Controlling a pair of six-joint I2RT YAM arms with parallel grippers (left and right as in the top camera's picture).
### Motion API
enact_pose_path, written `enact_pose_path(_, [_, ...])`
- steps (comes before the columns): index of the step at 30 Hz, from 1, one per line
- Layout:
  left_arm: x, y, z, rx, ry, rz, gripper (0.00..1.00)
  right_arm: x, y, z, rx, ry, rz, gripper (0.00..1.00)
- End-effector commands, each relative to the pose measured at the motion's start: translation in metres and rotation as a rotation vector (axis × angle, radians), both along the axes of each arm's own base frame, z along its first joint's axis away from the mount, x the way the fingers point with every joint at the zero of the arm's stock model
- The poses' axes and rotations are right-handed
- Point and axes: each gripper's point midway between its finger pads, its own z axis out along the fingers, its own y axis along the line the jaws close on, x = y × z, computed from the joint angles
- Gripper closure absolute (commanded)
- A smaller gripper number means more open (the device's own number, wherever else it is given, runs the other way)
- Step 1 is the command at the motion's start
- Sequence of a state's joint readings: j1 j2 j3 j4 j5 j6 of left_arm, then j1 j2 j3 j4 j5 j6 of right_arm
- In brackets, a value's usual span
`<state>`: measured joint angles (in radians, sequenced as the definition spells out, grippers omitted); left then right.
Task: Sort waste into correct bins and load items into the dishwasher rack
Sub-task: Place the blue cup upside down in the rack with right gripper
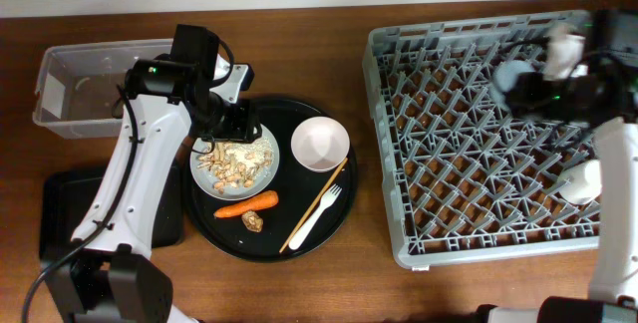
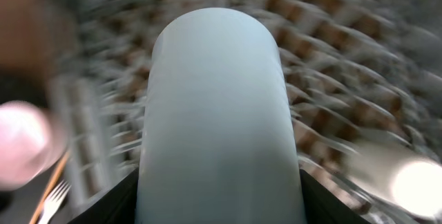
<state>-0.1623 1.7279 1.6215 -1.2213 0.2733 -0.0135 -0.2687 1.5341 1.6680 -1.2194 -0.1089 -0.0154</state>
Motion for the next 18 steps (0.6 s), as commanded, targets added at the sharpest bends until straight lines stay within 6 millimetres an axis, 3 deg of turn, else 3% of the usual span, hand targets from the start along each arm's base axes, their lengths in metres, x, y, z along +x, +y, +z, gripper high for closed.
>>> enact_pose_path(1, [0.002, 0.006, -0.001, 0.031, -0.003, 0.021, 0.52, -0.009, -0.062, -0.011, -0.018, 0.041, -0.260, 0.64])
enact_pose_path(4, [0.002, 0.005, -0.001, 0.030, -0.002, 0.020, 0.52, -0.012, -0.093, -0.029, -0.002, 0.079, -0.337, 0.64])
enact_pose_path(9, [-0.001, 0.005, -0.001, 0.029, 0.010, 0.019, 0.52, -0.011, -0.127, -0.063, 0.031, 0.144, -0.427, 0.64])
enact_pose_path(16, [-0.003, 0.006, -0.001, 0.030, 0.017, 0.019, 0.52, -0.008, -0.145, -0.099, 0.050, 0.215, -0.469, 0.64])
enact_pose_path(18, [-0.003, 0.006, -0.001, 0.030, 0.017, 0.019, 0.52, -0.005, -0.147, -0.105, 0.052, 0.221, -0.469, 0.55])
